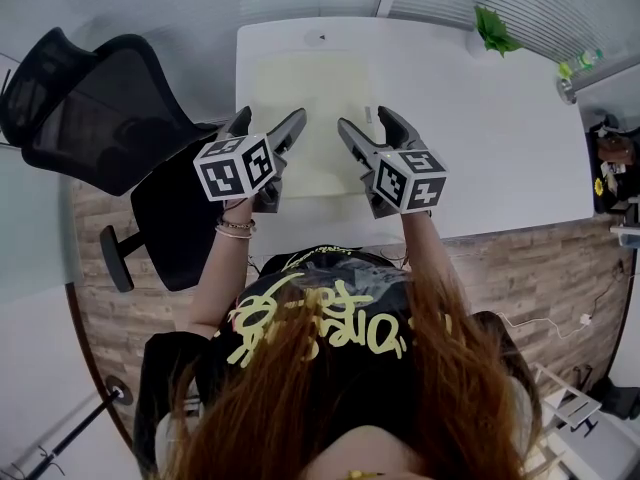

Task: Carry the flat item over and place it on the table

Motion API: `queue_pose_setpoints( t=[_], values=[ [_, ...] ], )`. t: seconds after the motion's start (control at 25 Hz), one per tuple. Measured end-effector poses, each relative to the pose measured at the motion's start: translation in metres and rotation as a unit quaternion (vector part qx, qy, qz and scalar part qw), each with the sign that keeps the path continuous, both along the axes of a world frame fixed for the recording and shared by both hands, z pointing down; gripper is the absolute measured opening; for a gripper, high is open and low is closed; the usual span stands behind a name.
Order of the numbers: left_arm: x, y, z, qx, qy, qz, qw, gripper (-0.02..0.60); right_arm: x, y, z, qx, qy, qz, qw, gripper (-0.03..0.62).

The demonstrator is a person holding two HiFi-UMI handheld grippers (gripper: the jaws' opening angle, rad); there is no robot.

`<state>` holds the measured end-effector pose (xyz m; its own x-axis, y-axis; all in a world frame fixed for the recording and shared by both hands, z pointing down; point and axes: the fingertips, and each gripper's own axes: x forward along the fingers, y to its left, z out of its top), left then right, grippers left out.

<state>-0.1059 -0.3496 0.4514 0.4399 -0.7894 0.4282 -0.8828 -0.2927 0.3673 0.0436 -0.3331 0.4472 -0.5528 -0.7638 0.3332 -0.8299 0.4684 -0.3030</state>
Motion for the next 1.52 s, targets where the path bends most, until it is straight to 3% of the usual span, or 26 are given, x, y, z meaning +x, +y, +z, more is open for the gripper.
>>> queue_pose_setpoints(
  t=[0.6,0.8,1.2,1.28,1.36,1.52],
  values=[
    [0.007,0.003,-0.074,0.097,-0.006,0.004,0.9952,0.476,-0.006,0.001,-0.072,0.084,-0.032,-0.036,0.995,0.336],
    [0.013,0.009,-0.098,0.121,0.008,0.015,0.9925,0.474,-0.002,0.003,-0.094,0.108,-0.044,-0.038,0.992,0.336],
    [0.024,0.014,-0.117,0.159,-0.032,0.028,0.9863,0.462,0.003,0.007,-0.113,0.140,-0.047,-0.046,0.988,0.336],
    [0.024,0.015,-0.117,0.160,-0.032,0.028,0.9862,0.439,0.001,0.010,-0.114,0.147,-0.045,-0.055,0.987,0.336],
    [0.025,0.016,-0.117,0.161,-0.032,0.027,0.9860,0.369,0.000,0.013,-0.115,0.152,-0.040,-0.063,0.986,0.329],
    [0.028,0.017,-0.120,0.168,-0.031,0.026,0.9850,0.325,0.005,0.014,-0.119,0.163,-0.044,-0.058,0.984,0.233]
  ],
)
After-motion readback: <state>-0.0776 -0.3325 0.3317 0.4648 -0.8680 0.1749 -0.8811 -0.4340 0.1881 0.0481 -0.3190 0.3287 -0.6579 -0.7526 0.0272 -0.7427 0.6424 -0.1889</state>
